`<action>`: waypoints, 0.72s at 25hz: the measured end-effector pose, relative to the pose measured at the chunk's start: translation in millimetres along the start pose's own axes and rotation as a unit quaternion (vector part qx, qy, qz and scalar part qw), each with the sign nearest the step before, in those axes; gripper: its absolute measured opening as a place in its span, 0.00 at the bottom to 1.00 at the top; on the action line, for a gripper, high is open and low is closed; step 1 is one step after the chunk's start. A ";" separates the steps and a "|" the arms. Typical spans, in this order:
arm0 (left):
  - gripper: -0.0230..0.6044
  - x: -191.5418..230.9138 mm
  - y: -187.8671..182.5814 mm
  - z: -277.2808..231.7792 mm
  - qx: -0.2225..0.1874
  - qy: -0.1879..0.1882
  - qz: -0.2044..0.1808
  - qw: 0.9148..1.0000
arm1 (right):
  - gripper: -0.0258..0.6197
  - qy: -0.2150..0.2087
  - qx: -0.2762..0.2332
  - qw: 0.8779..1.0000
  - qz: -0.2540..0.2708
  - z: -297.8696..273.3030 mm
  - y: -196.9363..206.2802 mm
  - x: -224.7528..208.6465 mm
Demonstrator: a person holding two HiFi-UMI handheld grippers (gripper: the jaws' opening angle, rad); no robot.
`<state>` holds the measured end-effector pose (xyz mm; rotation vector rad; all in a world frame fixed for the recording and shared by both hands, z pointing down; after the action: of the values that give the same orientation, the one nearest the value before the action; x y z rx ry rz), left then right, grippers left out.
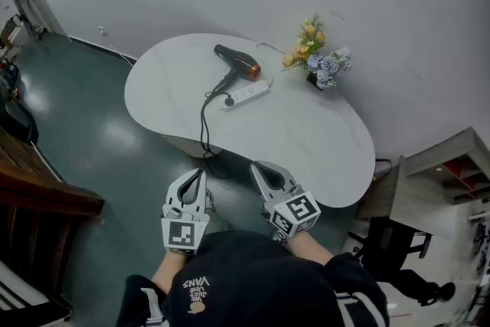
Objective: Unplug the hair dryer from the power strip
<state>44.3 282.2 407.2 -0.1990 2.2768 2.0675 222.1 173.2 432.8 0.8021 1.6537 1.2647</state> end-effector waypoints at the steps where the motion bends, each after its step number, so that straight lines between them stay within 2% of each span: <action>1: 0.07 0.3 0.3 -1.2 -0.001 0.002 -0.003 1.000 | 0.10 -0.002 0.000 1.000 -0.001 -1.3 0.7 -0.8; 4: 0.07 0.7 2.1 -5.5 -0.002 0.008 -0.006 1.000 | 0.11 -0.005 -0.002 1.000 -0.009 -5.8 3.0 -3.9; 10: 0.08 4.3 14.8 -22.0 0.017 0.027 0.003 0.999 | 0.11 0.023 0.009 1.000 -0.007 -18.0 7.0 -15.1; 11: 0.08 6.4 16.9 -24.7 0.019 0.030 0.006 0.999 | 0.13 0.027 0.011 1.000 -0.006 -21.3 7.4 -17.3; 13: 0.11 11.5 22.1 -29.9 0.030 0.035 0.010 0.999 | 0.24 0.033 0.016 0.999 -0.008 -28.6 8.3 -21.6; 15: 0.18 18.1 27.5 -36.3 0.044 0.039 0.009 0.998 | 0.26 0.038 0.021 0.999 -0.009 -36.4 8.8 -26.2; 18: 0.21 29.3 31.8 -48.7 0.050 0.045 0.009 0.998 | 0.27 0.047 0.028 0.998 -0.009 -48.6 10.3 -34.0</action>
<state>13.1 235.1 439.6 -0.2725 2.4368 1.9850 191.2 127.0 456.0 0.7687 1.7746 1.2663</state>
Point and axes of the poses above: the fingertips, and each gripper's own axes: z backward along the fingers, x to its left, y out of its underside, the point moved 8 cm from there along z, backward along the fingers, and after that the axes turned 1 degree about -y, right-handed, at the moved point
